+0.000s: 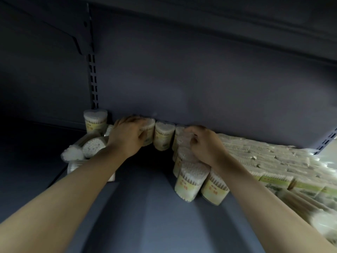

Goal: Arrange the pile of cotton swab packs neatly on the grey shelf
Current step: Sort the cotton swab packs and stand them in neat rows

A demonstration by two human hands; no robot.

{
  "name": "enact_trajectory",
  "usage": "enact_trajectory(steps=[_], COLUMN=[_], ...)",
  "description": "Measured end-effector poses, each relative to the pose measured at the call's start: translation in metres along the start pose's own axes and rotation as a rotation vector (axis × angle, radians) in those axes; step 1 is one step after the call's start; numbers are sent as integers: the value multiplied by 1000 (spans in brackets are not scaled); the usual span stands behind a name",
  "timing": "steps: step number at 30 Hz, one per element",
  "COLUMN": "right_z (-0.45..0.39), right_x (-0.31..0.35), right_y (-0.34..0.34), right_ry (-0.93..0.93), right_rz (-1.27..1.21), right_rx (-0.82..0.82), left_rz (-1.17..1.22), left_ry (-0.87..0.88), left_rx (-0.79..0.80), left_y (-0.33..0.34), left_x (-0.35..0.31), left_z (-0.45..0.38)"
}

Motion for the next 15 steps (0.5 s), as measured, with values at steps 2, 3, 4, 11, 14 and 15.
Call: enact_trajectory(steps=[2, 3, 4, 11, 14, 15], right_z=[0, 1, 1, 7, 7, 7], right_x=[-2, -2, -3, -2, -2, -1], right_y=[0, 0, 0, 0, -1, -1], right_ry=[22, 33, 41, 35, 43, 46], right_rz=[8, 8, 5, -20, -24, -24], right_rx=[-8, -12, -12, 5, 8, 8], left_rz=[39, 62, 74, 48, 70, 70], left_ry=[-26, -36, -50, -70, -109, -117], left_rx=[25, 33, 44, 120, 114, 109], left_y=[0, -1, -2, -8, -11, -13], left_x=[-2, -3, -3, -5, -5, -4], left_z=[-2, -3, -5, -9, -7, -5])
Point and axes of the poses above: each hand's wrist, its own z-axis away from the middle knuckle, its own y-axis out of the palm, x = y × z, the point moved 2 cm from there along -z, towards the middle knuckle, and after that the axes turned 1 degree about y, right-handed, at the moved point
